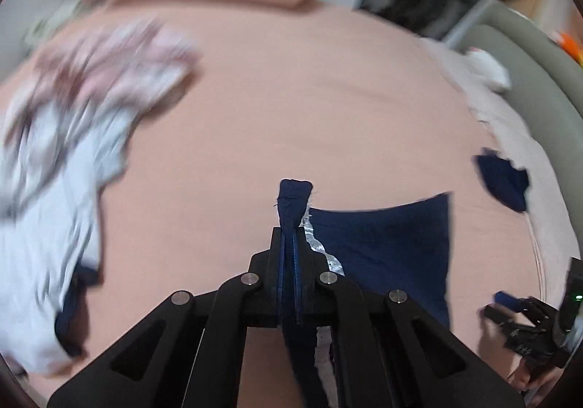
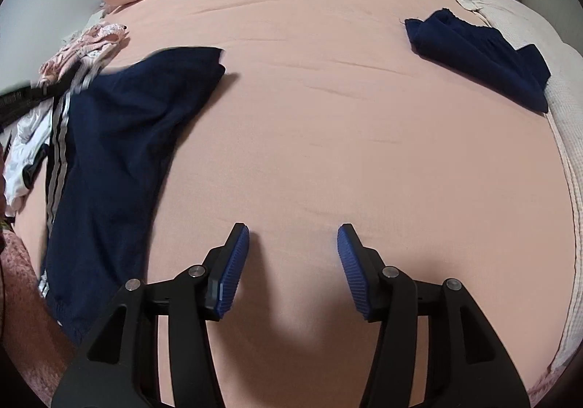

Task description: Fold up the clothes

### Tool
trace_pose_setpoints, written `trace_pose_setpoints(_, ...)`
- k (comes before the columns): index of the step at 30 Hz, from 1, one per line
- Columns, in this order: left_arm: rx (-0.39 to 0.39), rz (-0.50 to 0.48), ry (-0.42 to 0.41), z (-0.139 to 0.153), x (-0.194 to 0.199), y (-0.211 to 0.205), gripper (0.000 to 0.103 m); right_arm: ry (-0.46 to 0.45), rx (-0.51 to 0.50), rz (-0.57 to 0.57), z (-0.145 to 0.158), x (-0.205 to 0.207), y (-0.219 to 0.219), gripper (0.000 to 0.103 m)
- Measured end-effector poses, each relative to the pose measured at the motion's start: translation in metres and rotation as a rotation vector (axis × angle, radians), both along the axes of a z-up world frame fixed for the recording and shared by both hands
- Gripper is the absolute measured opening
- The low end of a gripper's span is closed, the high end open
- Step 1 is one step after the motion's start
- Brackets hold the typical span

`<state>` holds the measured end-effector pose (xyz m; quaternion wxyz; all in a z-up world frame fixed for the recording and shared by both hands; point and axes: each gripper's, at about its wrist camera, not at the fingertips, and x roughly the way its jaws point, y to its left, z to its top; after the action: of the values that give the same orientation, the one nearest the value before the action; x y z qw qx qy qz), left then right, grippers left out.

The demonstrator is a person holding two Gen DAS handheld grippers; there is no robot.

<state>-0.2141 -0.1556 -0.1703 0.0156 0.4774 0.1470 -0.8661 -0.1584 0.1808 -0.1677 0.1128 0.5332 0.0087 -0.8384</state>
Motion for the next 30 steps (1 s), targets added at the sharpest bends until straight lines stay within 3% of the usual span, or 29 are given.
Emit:
trace_pose_setpoints(2, 0.040, -0.029, -0.090, -0.026, -0.003, -0.002, 0.005, 0.008, -0.013, 0.007, 0.006, -0.011, -0.004, 0.053)
trace_pose_setpoints(5, 0.053, -0.083, -0.153, -0.041, -0.006, 0.009, 0.006, 0.049, -0.015, 0.040, 0.021, -0.039, -0.025, 0.053)
trace_pose_setpoints(11, 0.027, -0.107, -0.139, -0.038, -0.012, 0.016, 0.009, 0.102, -0.018, 0.145, 0.028, -0.092, -0.088, 0.051)
trace_pose_setpoints(15, 0.009, -0.097, -0.152, -0.040, -0.014, 0.012, 0.010, 0.009, 0.025, 0.183, -0.006, -0.125, -0.120, 0.051)
trace_pose_setpoints(17, 0.000, -0.093, -0.159, -0.041, -0.015, 0.011, 0.010, -0.011, 0.083, 0.196, -0.019, -0.127, -0.129, 0.048)
trace_pose_setpoints(21, -0.062, -0.017, -0.179, -0.036, -0.013, -0.002, 0.013, 0.035, 0.134, 0.144, -0.016, -0.125, -0.120, 0.049)
trace_pose_setpoints(23, 0.038, 0.007, -0.180, -0.038, -0.012, -0.014, 0.016, 0.055, 0.133, 0.089, -0.011, -0.125, -0.106, 0.049)
trace_pose_setpoints(25, 0.157, 0.012, -0.179, -0.040, -0.011, -0.020, 0.037, 0.055, 0.073, 0.036, -0.006, -0.127, -0.088, 0.050)
trace_pose_setpoints(26, 0.222, 0.003, -0.177, -0.042, -0.010, -0.021, 0.055, 0.041, 0.024, 0.014, -0.004, -0.129, -0.079, 0.051)
trace_pose_setpoints(27, 0.290, -0.020, -0.178, -0.044, -0.010, -0.020, 0.061, 0.000, -0.049, -0.009, -0.006, -0.131, -0.070, 0.051)
trace_pose_setpoints(28, 0.352, -0.041, -0.177, -0.047, -0.009, -0.016, 0.062, -0.032, -0.104, -0.016, -0.008, -0.131, -0.065, 0.051)
trace_pose_setpoints(30, 0.348, -0.043, -0.173, -0.050, -0.011, -0.008, 0.061, -0.113, -0.195, 0.020, -0.017, -0.132, -0.068, 0.058)
